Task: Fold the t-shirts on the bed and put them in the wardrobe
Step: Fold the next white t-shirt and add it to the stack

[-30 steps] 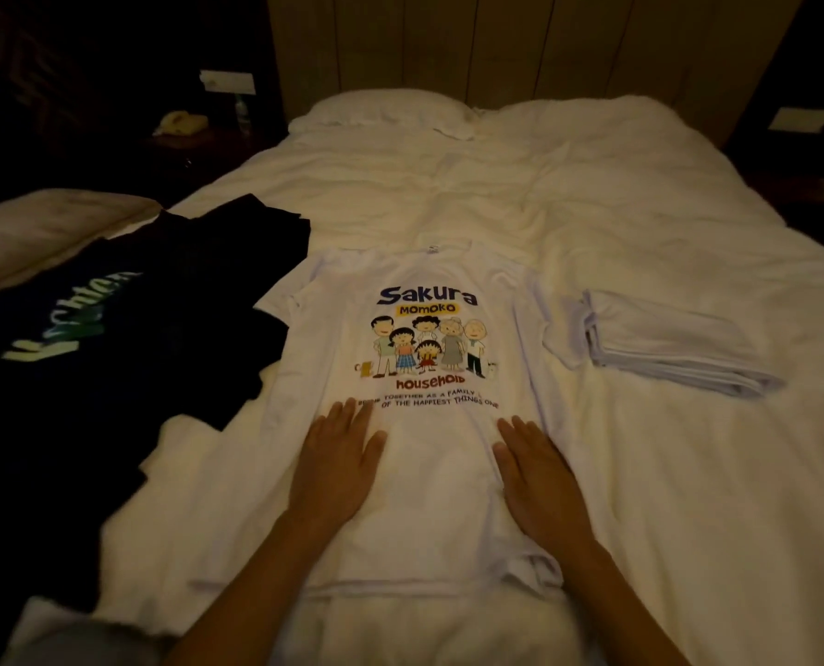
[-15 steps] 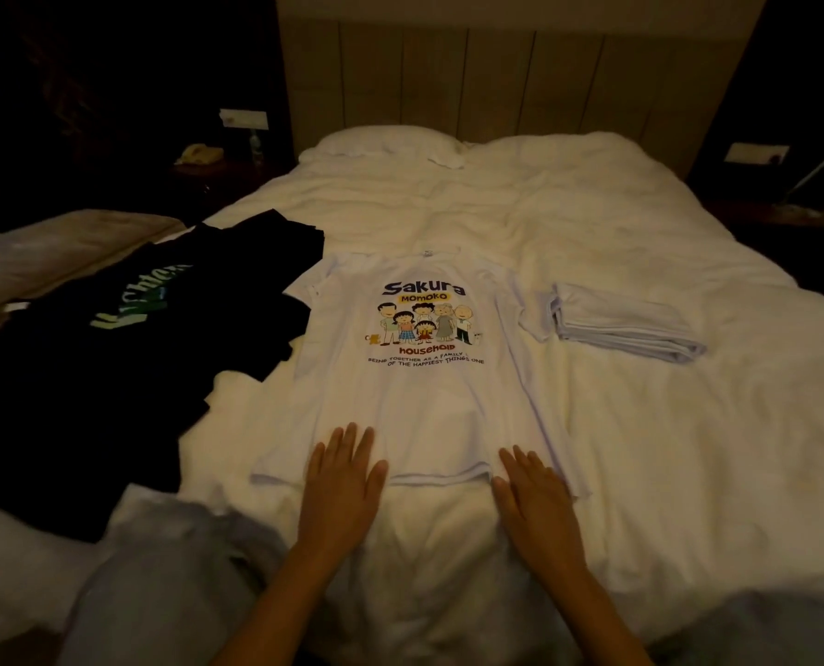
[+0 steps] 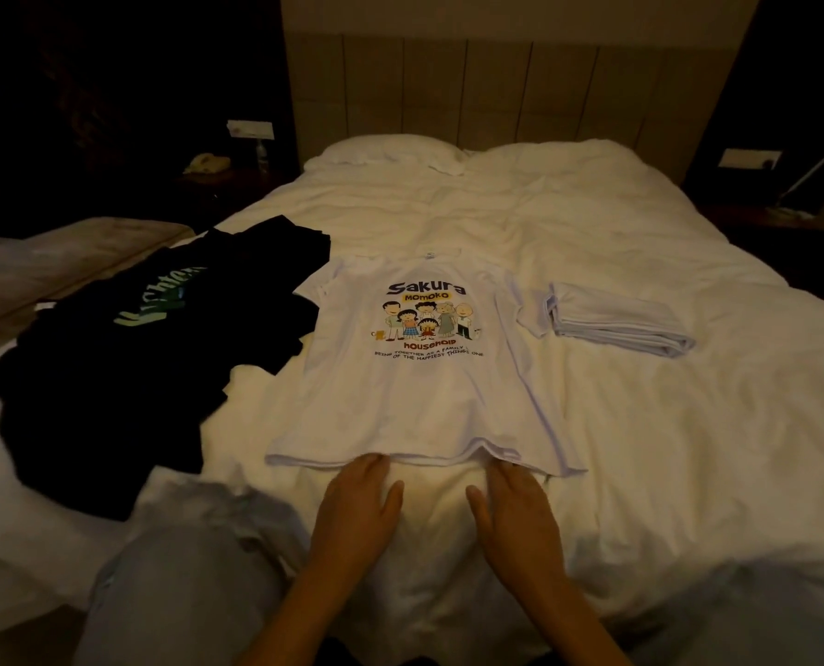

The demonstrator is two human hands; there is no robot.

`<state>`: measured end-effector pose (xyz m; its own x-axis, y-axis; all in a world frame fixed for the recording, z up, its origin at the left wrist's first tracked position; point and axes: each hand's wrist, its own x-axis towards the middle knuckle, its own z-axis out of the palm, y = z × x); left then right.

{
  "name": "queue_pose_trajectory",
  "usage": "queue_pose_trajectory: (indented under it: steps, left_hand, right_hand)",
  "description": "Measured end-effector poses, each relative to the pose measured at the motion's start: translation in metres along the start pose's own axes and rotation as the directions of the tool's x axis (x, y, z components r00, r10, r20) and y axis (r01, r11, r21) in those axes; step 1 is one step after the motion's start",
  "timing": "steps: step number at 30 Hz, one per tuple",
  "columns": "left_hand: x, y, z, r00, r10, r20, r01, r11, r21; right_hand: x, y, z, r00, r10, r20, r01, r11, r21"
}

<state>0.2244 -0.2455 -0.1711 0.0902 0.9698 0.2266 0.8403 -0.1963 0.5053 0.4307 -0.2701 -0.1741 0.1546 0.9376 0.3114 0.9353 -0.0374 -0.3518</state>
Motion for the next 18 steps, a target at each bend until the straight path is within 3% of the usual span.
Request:
queue_pose_trajectory:
  steps: [4, 6, 9, 12, 14, 16, 18]
  left_hand:
    - [0.011, -0.013, 0.003, 0.991, -0.127, -0.028, 0.127, 0.992, 0.012]
    - [0.021, -0.018, 0.001, 0.986, -0.162, -0.043, 0.161, 0.987, -0.027]
    - [0.039, -0.012, -0.013, 0.946, -0.321, -0.053, 0.272, 0.871, -0.408]
    - [0.052, -0.001, -0.027, 0.865, -0.494, -0.092, 0.240, 0.566, -0.788]
    - [0.062, -0.008, -0.027, 0.812, -0.582, 0.052, 0.210, 0.209, -0.955]
    - [0.068, -0.016, -0.024, 0.793, -0.580, 0.184, 0.134, -0.128, -0.983]
    - [0.071, -0.021, -0.024, 0.790, -0.568, 0.233, 0.104, -0.251, -0.962]
  right_hand:
    - [0.017, 0.017, 0.001, 0.993, 0.117, -0.032, -0.114, 0.991, 0.072]
    - [0.031, 0.024, 0.000, 0.978, 0.206, -0.013, -0.199, 0.959, 0.203]
    - [0.047, 0.020, -0.012, 0.946, 0.319, 0.052, -0.308, 0.843, 0.441]
    - [0.059, 0.015, -0.020, 0.918, 0.394, 0.045, -0.329, 0.696, 0.639]
    - [0.065, 0.017, -0.018, 0.899, 0.438, 0.014, -0.315, 0.622, 0.717]
    - [0.072, 0.018, -0.017, 0.865, 0.501, 0.008, -0.324, 0.547, 0.772]
    - [0.079, 0.017, -0.018, 0.835, 0.546, 0.062, -0.328, 0.405, 0.853]
